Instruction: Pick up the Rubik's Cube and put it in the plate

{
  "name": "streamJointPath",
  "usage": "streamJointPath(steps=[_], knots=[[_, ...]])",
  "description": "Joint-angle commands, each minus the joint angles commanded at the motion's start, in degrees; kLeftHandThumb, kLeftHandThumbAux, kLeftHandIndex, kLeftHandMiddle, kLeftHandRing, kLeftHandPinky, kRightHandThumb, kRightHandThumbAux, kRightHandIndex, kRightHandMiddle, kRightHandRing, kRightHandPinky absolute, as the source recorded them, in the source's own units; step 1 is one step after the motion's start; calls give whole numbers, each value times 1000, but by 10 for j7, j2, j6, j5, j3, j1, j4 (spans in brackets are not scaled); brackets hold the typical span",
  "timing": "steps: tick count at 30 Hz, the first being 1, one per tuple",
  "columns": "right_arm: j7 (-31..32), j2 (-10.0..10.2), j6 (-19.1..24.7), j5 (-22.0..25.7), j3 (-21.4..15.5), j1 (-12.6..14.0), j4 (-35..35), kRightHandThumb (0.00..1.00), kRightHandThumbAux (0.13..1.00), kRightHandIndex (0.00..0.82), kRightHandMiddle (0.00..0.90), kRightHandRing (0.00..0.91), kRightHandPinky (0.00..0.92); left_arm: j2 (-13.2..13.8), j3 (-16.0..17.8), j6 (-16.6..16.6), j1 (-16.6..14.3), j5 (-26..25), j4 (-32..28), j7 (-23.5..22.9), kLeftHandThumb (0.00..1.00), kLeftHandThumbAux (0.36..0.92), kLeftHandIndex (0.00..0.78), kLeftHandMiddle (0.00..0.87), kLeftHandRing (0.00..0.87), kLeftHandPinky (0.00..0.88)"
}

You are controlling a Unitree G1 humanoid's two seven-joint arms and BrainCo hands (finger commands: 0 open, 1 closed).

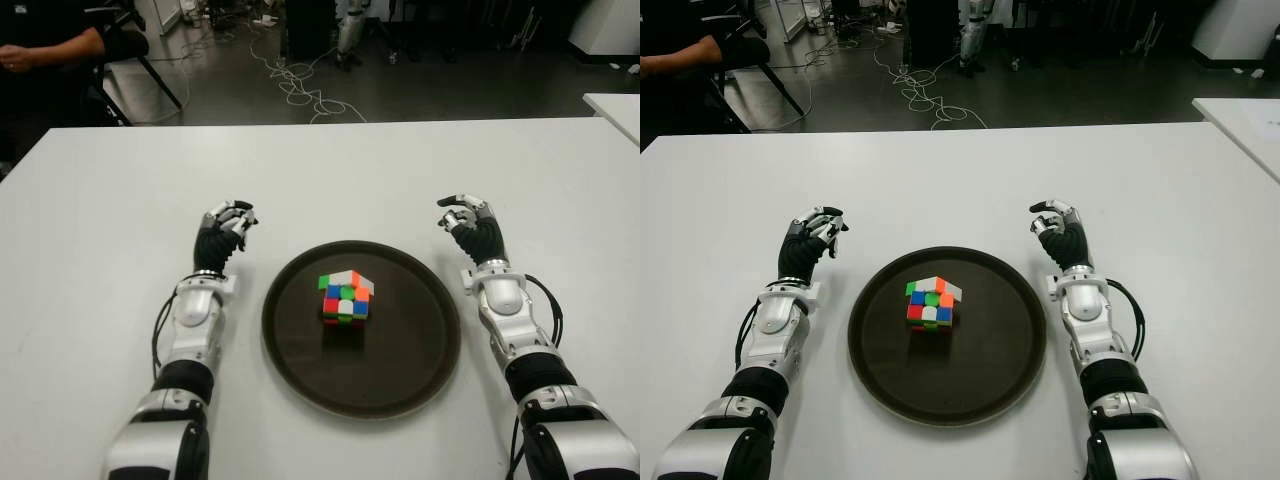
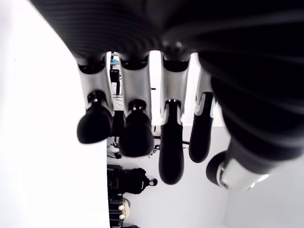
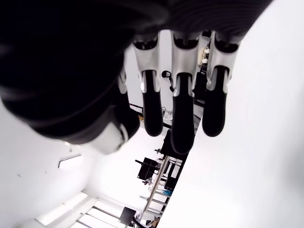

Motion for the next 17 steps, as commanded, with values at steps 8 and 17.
streamJointPath(steps=[8, 17], knots=[[0, 0, 1, -1, 1, 0, -2, 703, 717, 427, 541, 571, 598, 3, 0, 8, -1, 2, 0, 3, 855, 656, 425, 570, 764, 774], [-5, -2, 9, -6, 4, -1, -4, 702, 719, 427, 544, 573, 593, 2, 1, 3, -2, 1, 2, 3, 854, 657, 422, 567, 768, 776]])
